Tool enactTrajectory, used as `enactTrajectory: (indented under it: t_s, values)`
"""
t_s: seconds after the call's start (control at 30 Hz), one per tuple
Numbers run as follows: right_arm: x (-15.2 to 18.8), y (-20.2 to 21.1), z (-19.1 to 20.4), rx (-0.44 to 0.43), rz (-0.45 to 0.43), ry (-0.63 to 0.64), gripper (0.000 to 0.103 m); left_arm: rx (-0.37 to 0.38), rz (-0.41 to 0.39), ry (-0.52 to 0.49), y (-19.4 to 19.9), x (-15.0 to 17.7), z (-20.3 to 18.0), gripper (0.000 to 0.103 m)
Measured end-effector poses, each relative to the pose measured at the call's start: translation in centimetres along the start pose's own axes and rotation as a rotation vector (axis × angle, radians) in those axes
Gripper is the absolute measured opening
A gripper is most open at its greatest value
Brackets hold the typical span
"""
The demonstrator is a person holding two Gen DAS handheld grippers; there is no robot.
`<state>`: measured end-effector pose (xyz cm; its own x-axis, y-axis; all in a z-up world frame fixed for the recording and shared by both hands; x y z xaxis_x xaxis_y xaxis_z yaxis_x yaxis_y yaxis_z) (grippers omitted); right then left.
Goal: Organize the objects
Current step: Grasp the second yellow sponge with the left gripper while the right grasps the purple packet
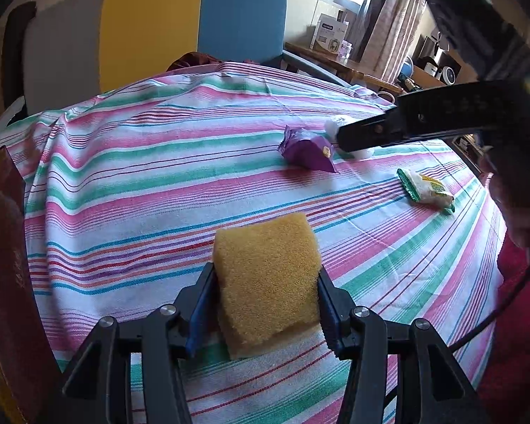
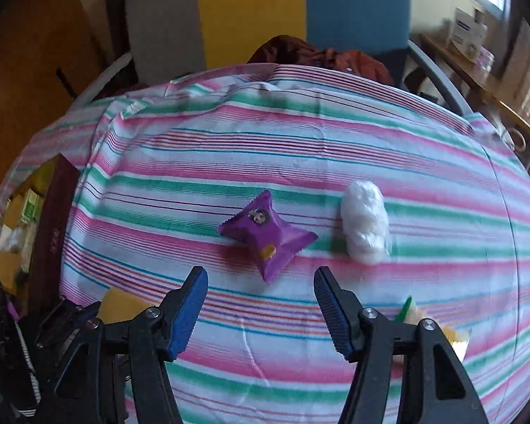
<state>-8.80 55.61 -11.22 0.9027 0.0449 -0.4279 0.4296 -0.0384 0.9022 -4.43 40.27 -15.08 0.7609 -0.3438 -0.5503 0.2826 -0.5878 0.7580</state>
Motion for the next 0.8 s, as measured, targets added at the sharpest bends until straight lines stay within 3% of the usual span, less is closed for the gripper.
enactTrajectory:
  t_s: [0.2,0.3,0.37,0.4,0.43,0.53,0.8]
  values:
    - [-2.1,-5.0,-0.1,0.030,0.135,0.175,0.063,0.016,0.003,0.018,0.0,0.0,0.1,0.055]
    - [-2.5,-7.0,-0.1,0.037,0.175,0.201,0.063,0.014,0.002,0.017,-0.1,0.0,0.0,0.056]
    - [-2.7,-7.5,-0.2,0.020,0.160,0.178,0.059,0.016,0.001,0.018,-0.1,0.0,0.1,0.056]
    - [-2.8,-7.4,-0.2,0.004,0.143,0.160,0.045,0.017,0.001,0.019,-0.1,0.0,0.1,0.056]
    - [-2.7,-7.3,-0.1,-0.006,0.135,0.146,0.039,0.019,0.001,0.021,-0.1,0.0,0.2,0.056]
    - [-1.4,-6.8,0.1,0.008,0.139,0.101,0.038,0.020,-0.003,0.019,-0.1,0.0,0.2,0.056]
    - [6.6,-3.2,1.3,-0.107,0.120,-0.162,0.039,0.028,-0.009,0.021,0.0,0.0,0.3,0.056]
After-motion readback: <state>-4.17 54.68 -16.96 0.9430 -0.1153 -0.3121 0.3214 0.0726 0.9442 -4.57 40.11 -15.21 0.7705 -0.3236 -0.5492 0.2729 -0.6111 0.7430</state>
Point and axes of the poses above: each gripper's, at about its wrist camera, not at the fingertips, and y roughly against the way its jaws point, z to its left, x to its underside, the point moved 6 cm from there along -y, roughly the way its jaws point, and after that the axes turned 15 degrees about y, right-handed, at the moved point
